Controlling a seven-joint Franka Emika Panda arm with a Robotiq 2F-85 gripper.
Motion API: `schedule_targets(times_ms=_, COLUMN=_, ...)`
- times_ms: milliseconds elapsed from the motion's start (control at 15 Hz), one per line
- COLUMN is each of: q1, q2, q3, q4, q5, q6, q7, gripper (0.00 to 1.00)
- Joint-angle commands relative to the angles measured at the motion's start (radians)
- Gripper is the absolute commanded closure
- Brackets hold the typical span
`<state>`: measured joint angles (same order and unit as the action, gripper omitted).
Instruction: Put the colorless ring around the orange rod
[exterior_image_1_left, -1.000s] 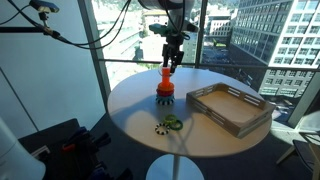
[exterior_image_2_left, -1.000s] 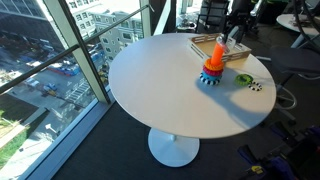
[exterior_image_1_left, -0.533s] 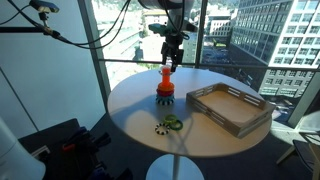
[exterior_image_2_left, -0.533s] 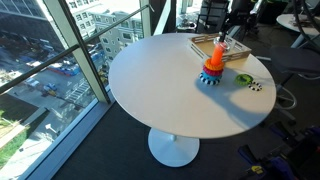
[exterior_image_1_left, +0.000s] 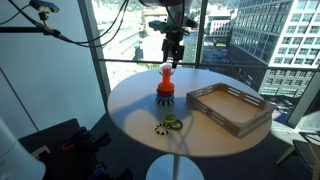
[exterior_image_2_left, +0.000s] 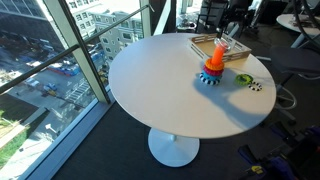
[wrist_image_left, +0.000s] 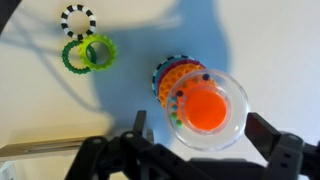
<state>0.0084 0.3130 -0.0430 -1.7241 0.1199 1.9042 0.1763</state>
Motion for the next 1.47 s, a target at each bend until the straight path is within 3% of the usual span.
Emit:
schedule_targets(times_ms=0, q1=0.001, q2=-0.005, q3=0.007, q4=0.014, q5=-0.006, q6=0.023, q7=0.027, gripper=0.00)
schedule_targets(times_ms=333, q1=0.004, q2=-0.003, q3=0.017, q4=0.006, q5=0.012, q6=0.092, q7=0.019, gripper=0.00)
schedule_targets(times_ms=1400, q1=0.004, q2=-0.007, q3=0.068, q4=-0.005, q5=0.130, q6=0.067, q7=-0.008, gripper=0.00)
